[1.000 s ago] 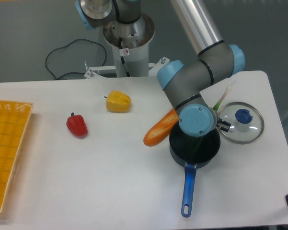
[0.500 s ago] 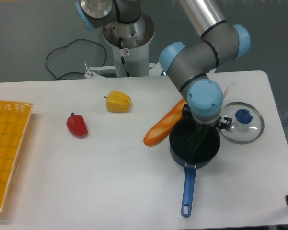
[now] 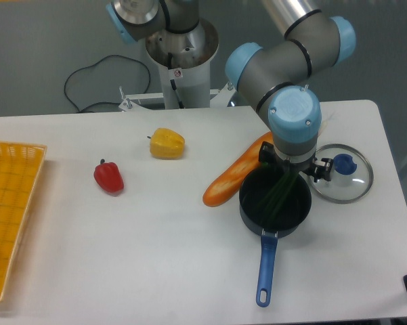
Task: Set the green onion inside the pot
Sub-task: 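Lower the green onions down into the black pot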
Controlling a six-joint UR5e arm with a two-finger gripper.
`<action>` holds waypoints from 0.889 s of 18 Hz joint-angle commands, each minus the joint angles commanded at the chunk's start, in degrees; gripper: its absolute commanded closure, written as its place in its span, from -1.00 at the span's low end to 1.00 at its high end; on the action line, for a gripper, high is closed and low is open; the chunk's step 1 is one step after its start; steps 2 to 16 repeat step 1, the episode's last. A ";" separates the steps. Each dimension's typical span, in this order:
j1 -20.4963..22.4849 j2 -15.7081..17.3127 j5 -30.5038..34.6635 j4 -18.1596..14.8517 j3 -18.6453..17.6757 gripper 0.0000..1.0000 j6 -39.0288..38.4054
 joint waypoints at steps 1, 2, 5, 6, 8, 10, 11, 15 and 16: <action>0.00 0.00 0.00 0.00 0.00 -1.00 0.97; 0.00 0.00 0.00 0.00 0.00 -1.00 0.97; 0.00 0.00 0.00 0.00 0.00 -1.00 0.97; 0.00 0.00 0.00 0.00 0.00 -1.00 0.97; 0.00 0.00 0.00 0.00 0.00 -1.00 0.97; 0.00 0.00 0.00 0.00 0.00 -1.00 0.97; 0.00 0.00 0.00 0.00 0.00 -1.00 0.97; 0.00 0.00 0.00 0.00 0.00 -1.00 0.97; 0.00 0.00 0.00 0.00 0.00 -1.00 0.97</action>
